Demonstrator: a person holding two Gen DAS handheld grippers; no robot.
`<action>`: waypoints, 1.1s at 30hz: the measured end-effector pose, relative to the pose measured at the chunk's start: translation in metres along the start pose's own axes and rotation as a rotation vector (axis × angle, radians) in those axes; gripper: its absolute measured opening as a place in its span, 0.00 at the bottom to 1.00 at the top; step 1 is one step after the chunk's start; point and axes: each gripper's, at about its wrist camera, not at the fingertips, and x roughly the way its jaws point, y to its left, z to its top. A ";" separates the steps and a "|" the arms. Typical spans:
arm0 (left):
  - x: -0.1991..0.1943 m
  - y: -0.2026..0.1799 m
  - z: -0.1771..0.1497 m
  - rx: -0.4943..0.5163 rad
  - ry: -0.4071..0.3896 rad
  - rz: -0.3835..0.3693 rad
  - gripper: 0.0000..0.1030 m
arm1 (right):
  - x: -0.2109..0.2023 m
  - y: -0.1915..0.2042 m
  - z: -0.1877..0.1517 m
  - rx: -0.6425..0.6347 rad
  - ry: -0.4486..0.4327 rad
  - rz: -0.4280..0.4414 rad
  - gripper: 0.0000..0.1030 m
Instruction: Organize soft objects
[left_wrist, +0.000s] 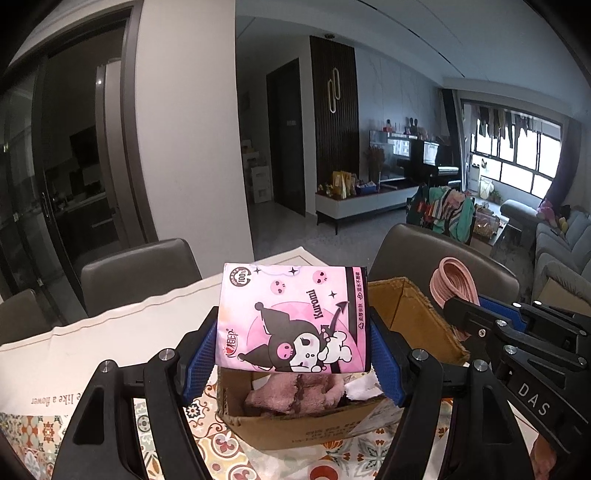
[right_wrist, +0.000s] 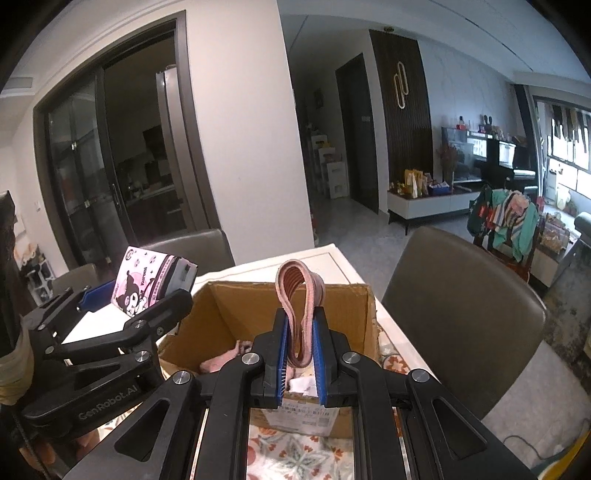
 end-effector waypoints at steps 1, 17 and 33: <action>0.004 0.000 0.000 0.000 0.007 -0.002 0.71 | 0.006 -0.002 0.000 0.003 0.010 0.003 0.13; 0.046 0.004 -0.012 0.044 0.104 -0.021 0.78 | 0.055 -0.013 -0.011 0.032 0.129 -0.007 0.13; 0.018 0.014 -0.027 0.016 0.075 0.111 0.92 | 0.042 -0.006 -0.023 0.003 0.128 -0.070 0.46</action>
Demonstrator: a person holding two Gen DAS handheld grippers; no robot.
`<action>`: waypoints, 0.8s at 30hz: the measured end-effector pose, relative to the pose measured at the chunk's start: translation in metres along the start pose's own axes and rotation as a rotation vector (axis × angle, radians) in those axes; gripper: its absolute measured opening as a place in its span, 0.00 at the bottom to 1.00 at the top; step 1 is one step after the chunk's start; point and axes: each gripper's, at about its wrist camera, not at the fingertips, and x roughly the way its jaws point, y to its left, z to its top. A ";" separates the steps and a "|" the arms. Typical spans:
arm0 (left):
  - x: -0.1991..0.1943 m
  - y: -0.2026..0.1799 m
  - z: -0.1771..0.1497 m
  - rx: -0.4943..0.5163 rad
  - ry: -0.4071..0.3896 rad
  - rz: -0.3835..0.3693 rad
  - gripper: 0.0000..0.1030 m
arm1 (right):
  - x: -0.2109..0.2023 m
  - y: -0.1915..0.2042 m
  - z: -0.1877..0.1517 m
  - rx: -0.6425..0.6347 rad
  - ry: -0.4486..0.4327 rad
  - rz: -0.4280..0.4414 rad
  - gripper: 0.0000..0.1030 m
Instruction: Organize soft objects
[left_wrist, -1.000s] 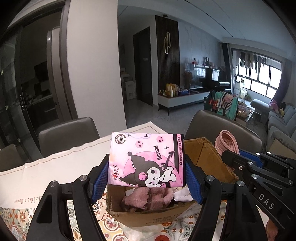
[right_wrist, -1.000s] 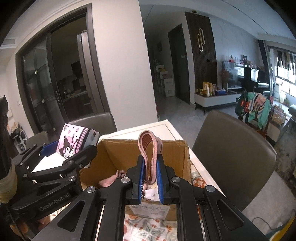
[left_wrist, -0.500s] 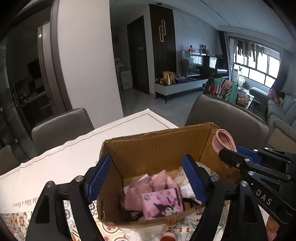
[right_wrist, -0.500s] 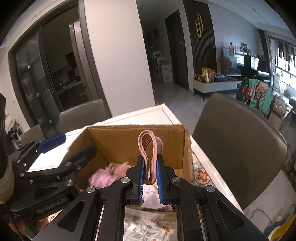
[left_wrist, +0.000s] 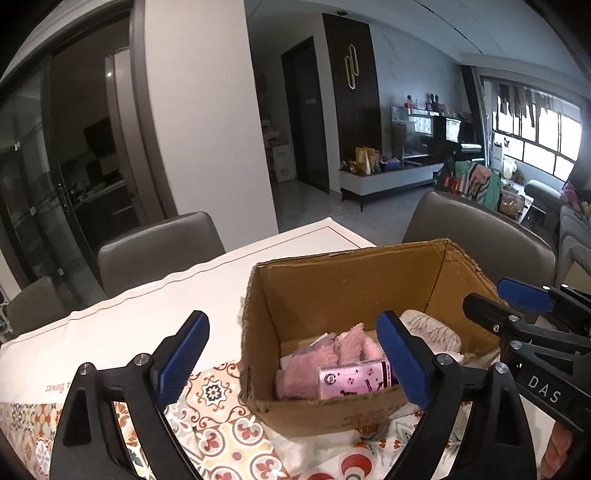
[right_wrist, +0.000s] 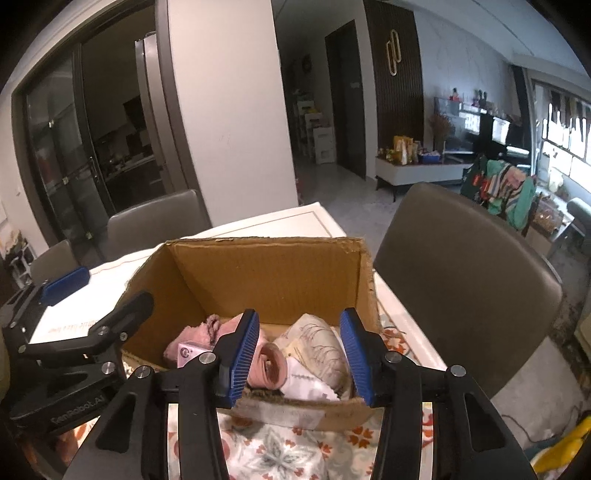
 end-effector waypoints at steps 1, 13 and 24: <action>-0.005 0.001 -0.001 -0.003 -0.006 0.007 0.94 | -0.005 0.001 -0.001 -0.003 -0.006 -0.002 0.46; -0.087 0.008 -0.010 -0.037 -0.118 0.086 1.00 | -0.074 0.011 -0.010 -0.011 -0.095 -0.050 0.59; -0.162 0.019 -0.034 -0.076 -0.169 0.106 1.00 | -0.152 0.027 -0.030 -0.027 -0.182 -0.089 0.73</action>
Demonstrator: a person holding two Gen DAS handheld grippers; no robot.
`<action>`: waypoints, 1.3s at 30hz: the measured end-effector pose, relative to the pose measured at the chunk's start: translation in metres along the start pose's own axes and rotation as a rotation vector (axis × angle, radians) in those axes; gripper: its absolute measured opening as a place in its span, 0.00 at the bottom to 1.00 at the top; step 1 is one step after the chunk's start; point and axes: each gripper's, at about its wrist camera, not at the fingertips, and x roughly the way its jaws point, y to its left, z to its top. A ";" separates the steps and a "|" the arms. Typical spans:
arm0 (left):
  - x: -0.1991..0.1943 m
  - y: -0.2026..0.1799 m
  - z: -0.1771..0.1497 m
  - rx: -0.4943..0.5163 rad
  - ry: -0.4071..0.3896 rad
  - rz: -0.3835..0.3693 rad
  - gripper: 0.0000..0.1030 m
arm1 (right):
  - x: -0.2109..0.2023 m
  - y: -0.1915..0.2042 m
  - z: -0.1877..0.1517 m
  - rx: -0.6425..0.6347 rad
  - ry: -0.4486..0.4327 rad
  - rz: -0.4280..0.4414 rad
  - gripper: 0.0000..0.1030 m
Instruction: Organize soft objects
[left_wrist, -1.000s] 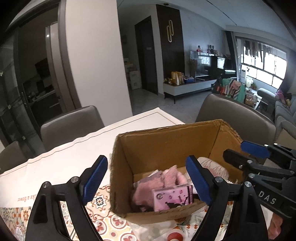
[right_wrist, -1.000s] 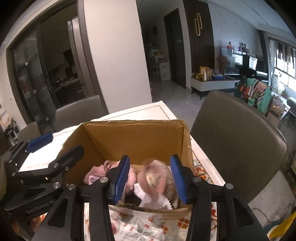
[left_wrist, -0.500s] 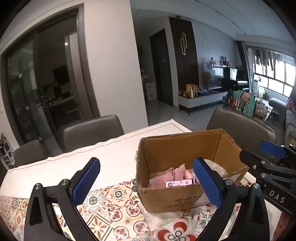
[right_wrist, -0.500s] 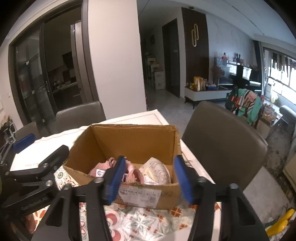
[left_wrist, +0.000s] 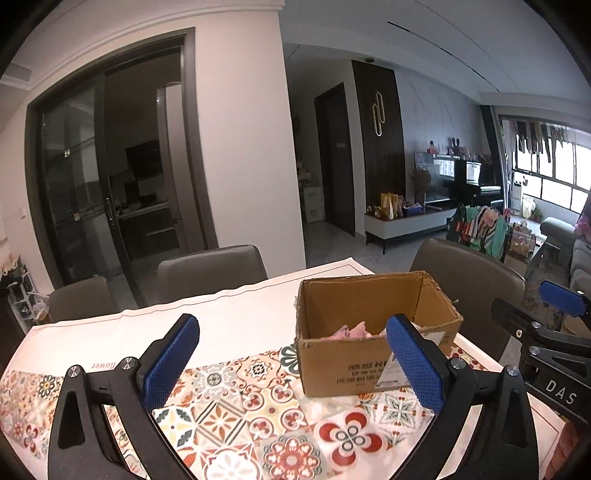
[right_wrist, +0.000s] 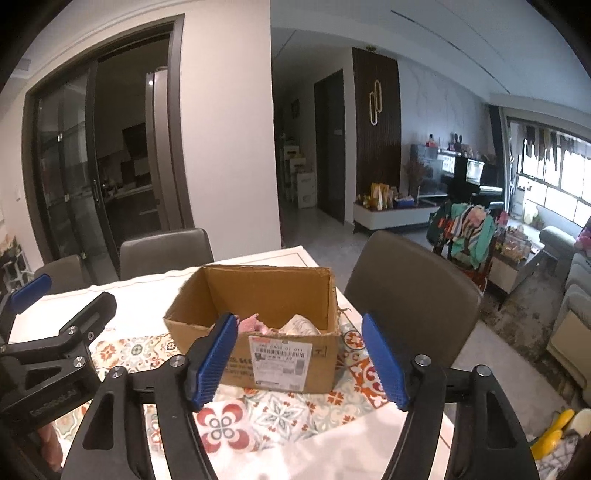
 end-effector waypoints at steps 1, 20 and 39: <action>-0.006 0.000 -0.002 -0.002 -0.003 0.003 1.00 | -0.007 0.001 -0.001 0.001 -0.008 -0.003 0.75; -0.089 0.013 -0.043 -0.001 -0.018 0.021 1.00 | -0.096 0.010 -0.043 0.017 -0.047 0.022 0.78; -0.140 0.016 -0.076 -0.015 -0.020 0.011 1.00 | -0.139 0.009 -0.077 0.029 -0.053 0.046 0.78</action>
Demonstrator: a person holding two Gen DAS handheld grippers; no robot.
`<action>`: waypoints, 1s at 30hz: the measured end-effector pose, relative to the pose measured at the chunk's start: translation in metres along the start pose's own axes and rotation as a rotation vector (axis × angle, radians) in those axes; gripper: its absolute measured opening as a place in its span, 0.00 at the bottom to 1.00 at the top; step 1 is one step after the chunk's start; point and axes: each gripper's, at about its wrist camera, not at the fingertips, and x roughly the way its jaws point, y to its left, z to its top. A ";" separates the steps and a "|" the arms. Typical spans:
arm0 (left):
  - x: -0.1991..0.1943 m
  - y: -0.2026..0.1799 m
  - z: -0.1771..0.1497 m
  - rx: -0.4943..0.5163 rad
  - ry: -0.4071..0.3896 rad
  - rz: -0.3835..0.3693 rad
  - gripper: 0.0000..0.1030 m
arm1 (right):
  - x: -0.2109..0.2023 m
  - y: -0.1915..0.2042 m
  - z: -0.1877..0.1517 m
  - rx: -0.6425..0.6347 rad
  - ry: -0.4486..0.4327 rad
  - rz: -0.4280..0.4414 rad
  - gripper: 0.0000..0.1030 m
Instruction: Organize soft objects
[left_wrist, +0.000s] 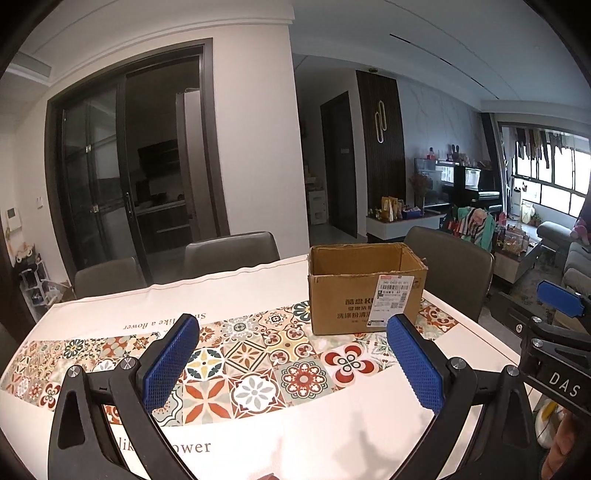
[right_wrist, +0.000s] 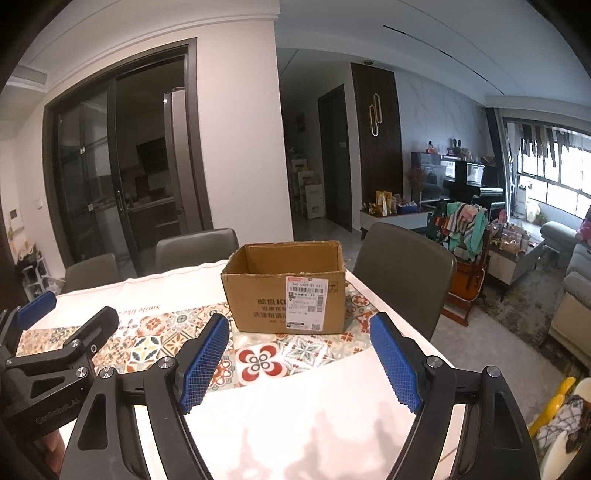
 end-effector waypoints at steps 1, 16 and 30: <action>-0.002 -0.001 -0.002 0.001 -0.001 -0.001 1.00 | -0.002 0.001 -0.002 -0.001 0.001 0.000 0.78; -0.007 -0.001 -0.017 0.005 0.005 0.004 1.00 | -0.007 0.004 -0.020 0.000 0.023 0.010 0.78; -0.008 -0.004 -0.020 0.012 0.001 0.011 1.00 | -0.005 0.003 -0.025 0.010 0.033 0.009 0.78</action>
